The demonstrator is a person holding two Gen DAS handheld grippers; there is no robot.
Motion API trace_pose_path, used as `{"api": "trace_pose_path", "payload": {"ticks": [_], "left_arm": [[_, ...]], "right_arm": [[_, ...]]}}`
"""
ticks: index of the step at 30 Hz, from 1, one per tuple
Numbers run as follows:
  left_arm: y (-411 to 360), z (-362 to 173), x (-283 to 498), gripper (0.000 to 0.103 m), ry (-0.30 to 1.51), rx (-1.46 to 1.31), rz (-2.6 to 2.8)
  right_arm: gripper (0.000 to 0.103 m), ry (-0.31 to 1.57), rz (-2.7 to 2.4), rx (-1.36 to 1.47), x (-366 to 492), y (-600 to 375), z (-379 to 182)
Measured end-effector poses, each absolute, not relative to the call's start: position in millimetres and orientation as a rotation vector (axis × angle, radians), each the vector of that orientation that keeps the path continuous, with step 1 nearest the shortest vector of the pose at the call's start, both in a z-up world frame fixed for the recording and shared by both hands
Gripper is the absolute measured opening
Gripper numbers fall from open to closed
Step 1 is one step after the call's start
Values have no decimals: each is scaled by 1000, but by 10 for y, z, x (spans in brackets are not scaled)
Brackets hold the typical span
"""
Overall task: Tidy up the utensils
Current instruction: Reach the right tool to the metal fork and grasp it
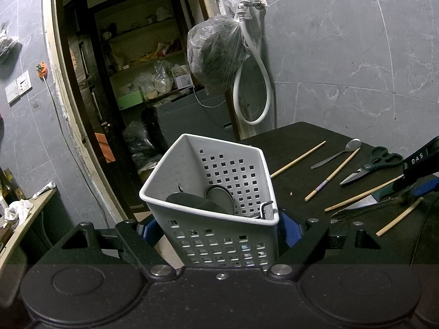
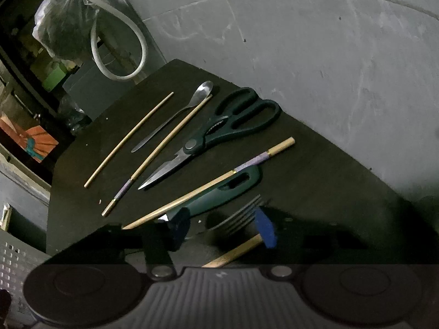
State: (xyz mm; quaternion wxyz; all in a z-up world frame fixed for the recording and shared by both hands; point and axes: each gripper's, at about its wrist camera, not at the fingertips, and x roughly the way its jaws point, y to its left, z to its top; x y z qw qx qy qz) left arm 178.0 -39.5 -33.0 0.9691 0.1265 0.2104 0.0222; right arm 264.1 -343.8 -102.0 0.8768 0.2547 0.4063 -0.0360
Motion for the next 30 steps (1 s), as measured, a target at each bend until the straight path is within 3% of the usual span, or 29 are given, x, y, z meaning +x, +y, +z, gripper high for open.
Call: {"api": "trace_pose_path", "payload": {"ticks": [4,14,22,30], "left_arm": [[-395,-330,1783,85,425,256,45],[-398,-331,1783,85,425,256,45],[-399,-331,1787,85,425,258,45],[-399,-327,1796,86,425,259,45]], "right_arm": [[42,851,-76,566,2630,-3471,-1037],[37,852,-94,613,2557,-3513,-1043],[10,845,-111,629,2491,-3545,-1046],[10,861,-104,695,2471,-3635,-1117]]}}
